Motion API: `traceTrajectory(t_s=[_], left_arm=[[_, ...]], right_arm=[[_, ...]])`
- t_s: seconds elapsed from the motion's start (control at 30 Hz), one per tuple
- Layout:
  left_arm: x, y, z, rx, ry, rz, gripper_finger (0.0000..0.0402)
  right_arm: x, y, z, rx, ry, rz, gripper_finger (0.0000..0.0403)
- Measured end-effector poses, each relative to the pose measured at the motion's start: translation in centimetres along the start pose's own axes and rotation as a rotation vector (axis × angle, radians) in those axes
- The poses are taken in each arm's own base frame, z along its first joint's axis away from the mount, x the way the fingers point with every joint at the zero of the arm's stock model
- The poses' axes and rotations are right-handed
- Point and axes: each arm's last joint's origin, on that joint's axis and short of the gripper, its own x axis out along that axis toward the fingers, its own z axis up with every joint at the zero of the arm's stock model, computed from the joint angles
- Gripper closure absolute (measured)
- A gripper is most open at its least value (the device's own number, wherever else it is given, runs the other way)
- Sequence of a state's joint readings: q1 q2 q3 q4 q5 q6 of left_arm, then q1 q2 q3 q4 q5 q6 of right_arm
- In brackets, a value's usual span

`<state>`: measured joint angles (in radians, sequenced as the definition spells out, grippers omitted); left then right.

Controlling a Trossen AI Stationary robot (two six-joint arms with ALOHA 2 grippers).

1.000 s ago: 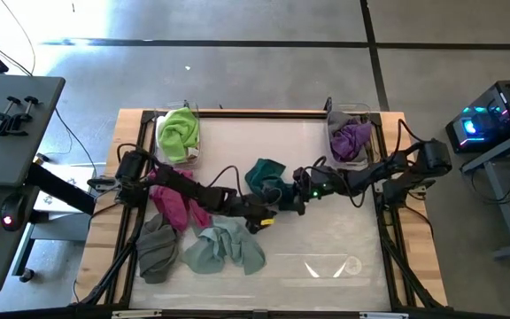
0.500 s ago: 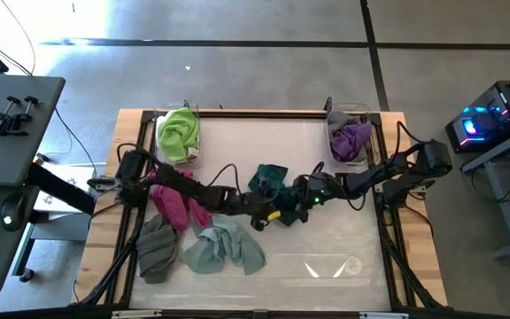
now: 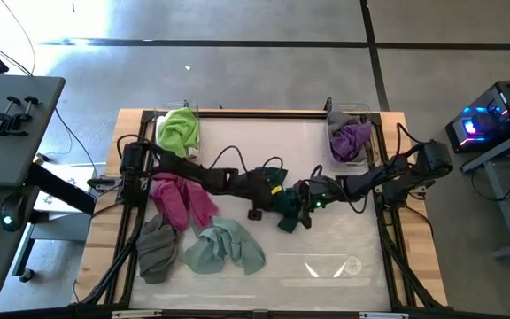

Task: Sort towels by color in basket
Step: Put the dark green towel into the right transparent bin

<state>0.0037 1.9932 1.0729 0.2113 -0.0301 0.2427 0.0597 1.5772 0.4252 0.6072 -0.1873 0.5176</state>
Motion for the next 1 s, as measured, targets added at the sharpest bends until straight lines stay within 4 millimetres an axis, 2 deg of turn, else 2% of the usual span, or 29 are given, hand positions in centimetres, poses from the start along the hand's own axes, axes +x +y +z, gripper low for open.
traceTrajectory(t_s=[0.1, 0.27, 0.43, 0.6, 0.8, 1.0], left_arm=[[0.0, 0.3, -0.4, -0.033, 0.025, -0.024, 0.0274], [0.0, 0.6, -1.6, -0.084, 0.033, -0.073, 0.033], [-0.1, 1.0, -2.6, -0.134, -0.061, -0.171, 0.0388], [-0.2, 1.5, -2.9, -0.192, -0.084, -0.22, 0.0393], [-0.2, 1.5, -3.0, -0.198, -0.084, -0.219, 0.0399], [-0.2, 1.5, -3.0, -0.198, -0.083, -0.218, 0.04]], right_arm=[[-0.6, 0.3, 0.2, -0.003, 0.003, -0.006, 0.0261], [-2.5, 1.7, 0.1, -0.091, 0.032, -0.093, 0.0254], [-4.2, 4.9, -0.5, -0.398, -0.014, -0.121, 0.0254], [-4.4, 6.7, -1.5, -0.652, -0.049, -0.157, 0.0254], [-3.5, 6.0, -1.6, -0.665, -0.027, -0.189, 0.0234], [-1.5, 4.3, -1.9, -0.747, 0.0, -0.24, 0.0153]])
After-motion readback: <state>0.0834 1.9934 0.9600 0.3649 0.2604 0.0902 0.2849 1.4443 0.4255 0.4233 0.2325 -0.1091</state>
